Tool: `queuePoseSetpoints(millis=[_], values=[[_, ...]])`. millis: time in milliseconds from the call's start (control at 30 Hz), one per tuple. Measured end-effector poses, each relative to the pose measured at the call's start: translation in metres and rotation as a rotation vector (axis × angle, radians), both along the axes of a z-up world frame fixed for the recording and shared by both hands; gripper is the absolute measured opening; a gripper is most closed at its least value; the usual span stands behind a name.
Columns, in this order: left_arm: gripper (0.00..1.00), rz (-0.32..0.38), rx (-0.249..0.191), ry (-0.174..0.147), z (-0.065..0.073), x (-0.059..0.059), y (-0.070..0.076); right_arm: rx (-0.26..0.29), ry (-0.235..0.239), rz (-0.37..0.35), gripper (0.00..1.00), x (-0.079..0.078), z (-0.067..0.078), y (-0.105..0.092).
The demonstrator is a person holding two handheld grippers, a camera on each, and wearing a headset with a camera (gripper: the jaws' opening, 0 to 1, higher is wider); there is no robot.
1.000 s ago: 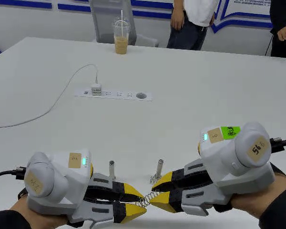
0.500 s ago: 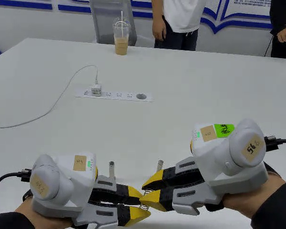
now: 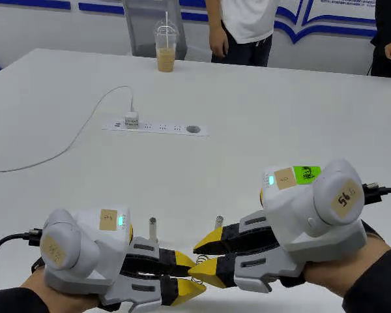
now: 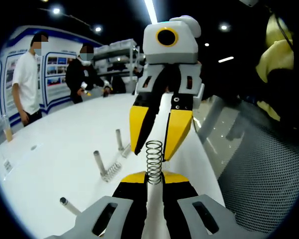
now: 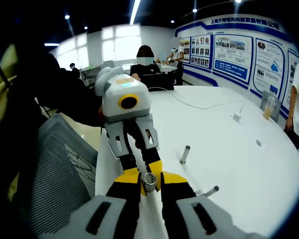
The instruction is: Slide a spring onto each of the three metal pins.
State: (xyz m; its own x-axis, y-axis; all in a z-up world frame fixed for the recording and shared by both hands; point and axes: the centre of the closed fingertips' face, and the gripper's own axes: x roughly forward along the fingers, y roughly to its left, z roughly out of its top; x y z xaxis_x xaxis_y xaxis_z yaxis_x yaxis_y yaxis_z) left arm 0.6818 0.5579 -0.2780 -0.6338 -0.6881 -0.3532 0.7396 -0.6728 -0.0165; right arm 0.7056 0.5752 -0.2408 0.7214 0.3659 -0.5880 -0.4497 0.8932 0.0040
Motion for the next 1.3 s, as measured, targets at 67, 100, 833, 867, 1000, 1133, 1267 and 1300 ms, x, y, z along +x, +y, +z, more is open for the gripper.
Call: queuePoseSetpoints(millis=[67, 100, 833, 867, 1000, 1133, 1267, 1300], values=[[0.1, 0.004, -0.001, 0.004, 0.001, 0.001, 0.0, 0.002, 0.0, -0.004, 0.16, -0.001, 0.0, -0.001], [0.1, 0.007, -0.003, 0.007, 0.001, 0.002, 0.0, 0.003, -0.002, -0.007, 0.16, -0.001, 0.0, -0.002], [0.11, 0.034, -0.023, 0.011, 0.005, 0.007, -0.003, 0.01, -0.031, -0.018, 0.12, 0.006, 0.004, -0.003], [0.13, 0.035, -0.024, 0.011, 0.005, 0.008, -0.003, 0.011, -0.032, -0.018, 0.12, 0.007, 0.004, -0.003], [0.16, 0.043, -0.022, 0.002, 0.004, 0.011, -0.002, 0.01, -0.037, -0.023, 0.12, 0.008, 0.007, -0.005], [0.2, 0.059, -0.017, 0.005, 0.003, 0.015, -0.001, 0.007, -0.042, -0.025, 0.12, 0.01, 0.008, -0.007], [0.26, 0.078, -0.008, 0.008, 0.002, 0.02, 0.0, 0.006, -0.045, -0.028, 0.12, 0.013, 0.01, -0.008], [0.27, 0.081, -0.006, 0.008, 0.001, 0.02, 0.001, 0.006, -0.046, -0.028, 0.12, 0.013, 0.011, -0.008]])
